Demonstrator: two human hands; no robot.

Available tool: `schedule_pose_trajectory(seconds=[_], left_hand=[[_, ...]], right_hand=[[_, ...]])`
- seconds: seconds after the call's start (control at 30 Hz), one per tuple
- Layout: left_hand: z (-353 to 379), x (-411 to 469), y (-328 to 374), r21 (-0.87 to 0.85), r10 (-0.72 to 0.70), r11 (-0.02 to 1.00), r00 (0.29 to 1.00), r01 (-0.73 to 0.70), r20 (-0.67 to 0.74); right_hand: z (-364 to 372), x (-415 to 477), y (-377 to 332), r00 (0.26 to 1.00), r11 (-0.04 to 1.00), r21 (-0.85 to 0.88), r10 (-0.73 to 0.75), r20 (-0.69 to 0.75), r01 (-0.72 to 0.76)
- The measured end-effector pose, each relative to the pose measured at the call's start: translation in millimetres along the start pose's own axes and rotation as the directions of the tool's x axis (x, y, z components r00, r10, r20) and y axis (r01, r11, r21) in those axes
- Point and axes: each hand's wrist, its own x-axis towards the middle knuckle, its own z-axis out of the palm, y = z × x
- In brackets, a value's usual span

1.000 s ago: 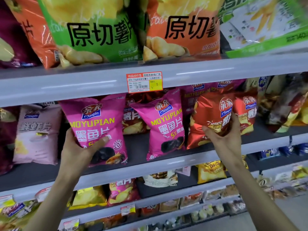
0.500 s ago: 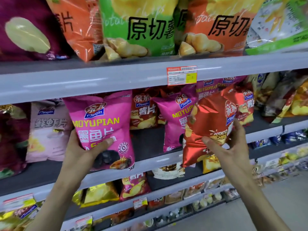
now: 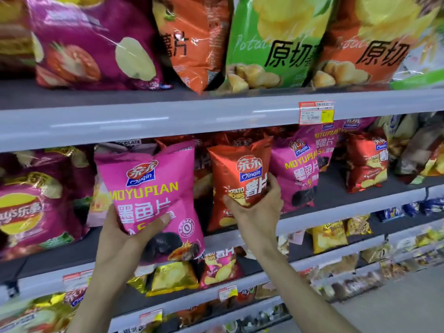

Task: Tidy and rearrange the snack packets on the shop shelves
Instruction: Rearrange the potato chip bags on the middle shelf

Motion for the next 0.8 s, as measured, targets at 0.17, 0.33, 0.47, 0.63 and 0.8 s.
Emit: schedule_pose_trajectory(seconds=[0.17,0.33,0.47,0.63,0.8], left_hand=[[-15.0,-8.5,-2.5,0.005,-0.019,1.0,1.0,0.019,-0.017],[-4.6,-16.3,-9.9,0.024,-0.041,0.999,0.999,0.041,0.01],[16.2,-24.9,-11.3,0.057,-0.033,0.998,0.999,0.03,0.043],[49.9,-34.9,-10.1,0.108,-0.02,0.994,0.998,0.013,0.06],[95.8,-50.4,-0.5,0.152,0.017,0.988,0.998,-0.025,0.055]], right_hand=[[33.6,13.7,1.3,0.993,0.974,-0.224,-0.007,-0.116,-0.019],[41.9,24.8,8.8,0.992,0.949,-0.307,0.041,-0.118,-0.076],[30.7,29.2,10.4,0.998,0.963,-0.264,0.066,0.019,-0.058],[-16.3,17.7,14.4,0.988,1.0,-0.019,-0.002,0.155,0.005],[-75.4,-1.9,8.3,0.934,0.968,0.25,-0.082,0.348,-0.008]])
